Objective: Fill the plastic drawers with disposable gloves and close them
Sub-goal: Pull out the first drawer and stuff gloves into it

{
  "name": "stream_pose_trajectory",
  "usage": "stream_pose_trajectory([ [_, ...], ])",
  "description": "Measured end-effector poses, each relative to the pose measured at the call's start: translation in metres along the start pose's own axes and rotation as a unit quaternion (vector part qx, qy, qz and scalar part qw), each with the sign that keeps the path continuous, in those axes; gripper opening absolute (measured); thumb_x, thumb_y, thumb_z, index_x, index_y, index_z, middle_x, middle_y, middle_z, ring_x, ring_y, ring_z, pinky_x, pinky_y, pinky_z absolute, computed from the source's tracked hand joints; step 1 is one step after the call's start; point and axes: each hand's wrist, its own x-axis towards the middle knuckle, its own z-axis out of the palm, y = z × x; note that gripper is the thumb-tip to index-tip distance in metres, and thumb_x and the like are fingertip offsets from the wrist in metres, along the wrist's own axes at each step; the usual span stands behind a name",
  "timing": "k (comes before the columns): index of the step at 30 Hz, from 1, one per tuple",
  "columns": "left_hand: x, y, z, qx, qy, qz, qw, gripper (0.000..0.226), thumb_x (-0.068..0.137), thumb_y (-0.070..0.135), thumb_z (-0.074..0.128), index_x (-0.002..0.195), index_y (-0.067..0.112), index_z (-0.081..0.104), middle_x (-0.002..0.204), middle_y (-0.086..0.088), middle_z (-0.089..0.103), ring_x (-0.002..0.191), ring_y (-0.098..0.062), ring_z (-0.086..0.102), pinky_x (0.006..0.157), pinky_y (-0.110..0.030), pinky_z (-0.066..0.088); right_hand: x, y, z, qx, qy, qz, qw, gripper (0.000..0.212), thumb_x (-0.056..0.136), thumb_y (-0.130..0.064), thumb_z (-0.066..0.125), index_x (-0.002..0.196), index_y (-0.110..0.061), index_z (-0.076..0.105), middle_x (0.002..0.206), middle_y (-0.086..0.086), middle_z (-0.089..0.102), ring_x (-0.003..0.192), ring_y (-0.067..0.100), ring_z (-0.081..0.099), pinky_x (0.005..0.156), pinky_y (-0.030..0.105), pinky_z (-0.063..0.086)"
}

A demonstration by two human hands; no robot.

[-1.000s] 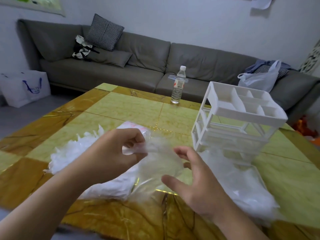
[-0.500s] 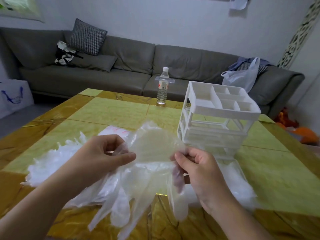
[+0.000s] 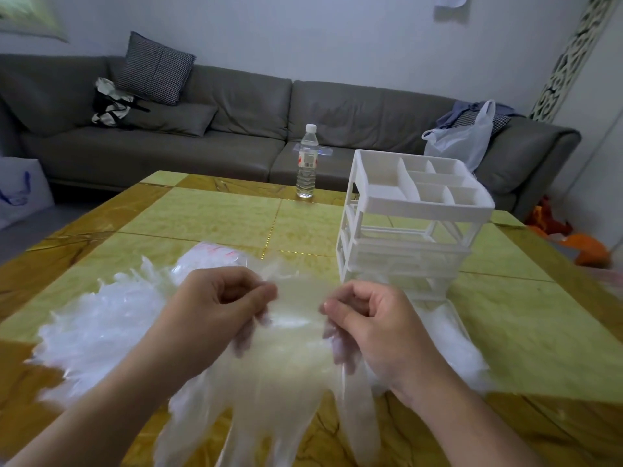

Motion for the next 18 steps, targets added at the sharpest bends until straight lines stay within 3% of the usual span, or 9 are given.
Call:
stream_pose_trajectory([
  [3,0.001,0.001,-0.005,-0.058,-0.034,-0.056,0.996,0.024,0.092,0.030,0.071,0.092,0.007,0.078,0.078,-0.013,0.076,0.063,-0.026,0.066,0.057,-0.024,0.054,0.000,0.001,-0.003,0.013,0.038,-0.004,0.999,0.012,0.100,-0.006,0.069,0.090,-0.001,0.072,0.069,0.015,0.073,0.047,0.031,0.059,0.043,0.032,0.049],
  [6,0.001,-0.004,-0.008,-0.008,-0.115,-0.075,0.991,0.014,0.091,0.020,0.075,0.088,0.006,0.077,0.076,-0.015,0.075,0.063,-0.028,0.069,0.059,-0.029,0.056,0.000,-0.004,-0.009,0.027,0.047,0.015,0.998,0.010,0.100,-0.005,0.069,0.091,0.000,0.073,0.070,0.017,0.073,0.052,0.030,0.065,0.052,0.040,0.055],
  [8,0.002,-0.010,-0.009,0.082,-0.138,-0.041,0.986,0.013,0.092,0.011,0.076,0.079,0.012,0.076,0.067,-0.012,0.072,0.055,-0.023,0.064,0.055,-0.028,0.052,0.000,-0.008,-0.018,-0.029,0.002,0.014,0.999,0.006,0.098,-0.010,0.073,0.097,-0.004,0.073,0.075,0.011,0.077,0.064,0.035,0.072,0.062,0.045,0.058],
  [11,0.000,-0.005,-0.005,0.152,-0.210,-0.012,0.966,0.016,0.092,0.014,0.076,0.077,0.019,0.075,0.067,-0.008,0.070,0.052,-0.014,0.058,0.053,-0.023,0.047,-0.003,-0.014,-0.027,-0.140,-0.099,0.012,0.985,0.023,0.090,-0.026,0.085,0.106,-0.019,0.071,0.089,0.008,0.080,0.089,0.035,0.075,0.080,0.046,0.059],
  [14,-0.003,0.003,0.004,0.177,-0.259,-0.004,0.949,0.013,0.091,0.018,0.078,0.079,0.024,0.075,0.067,0.003,0.071,0.055,-0.012,0.059,0.055,-0.025,0.050,-0.008,-0.016,-0.023,-0.156,-0.163,0.012,0.974,0.008,0.093,-0.012,0.080,0.095,-0.007,0.075,0.083,0.009,0.080,0.076,0.029,0.078,0.067,0.039,0.057],
  [16,-0.002,0.002,0.010,0.184,-0.214,0.026,0.959,0.005,0.087,0.032,0.081,0.088,0.031,0.076,0.078,0.008,0.075,0.068,-0.006,0.067,0.066,-0.029,0.056,-0.008,-0.017,-0.028,-0.156,-0.139,0.009,0.978,0.008,0.097,-0.005,0.074,0.089,-0.005,0.074,0.077,0.010,0.079,0.062,0.024,0.074,0.056,0.036,0.057],
  [18,-0.002,-0.001,0.013,0.231,-0.083,0.110,0.963,0.030,0.080,0.050,0.078,0.107,0.041,0.071,0.103,0.021,0.073,0.097,0.004,0.067,0.082,-0.028,0.054,-0.005,-0.017,-0.045,-0.104,-0.058,0.007,0.993,0.007,0.097,0.001,0.072,0.090,0.000,0.073,0.072,0.012,0.076,0.055,0.023,0.070,0.048,0.034,0.054],
])
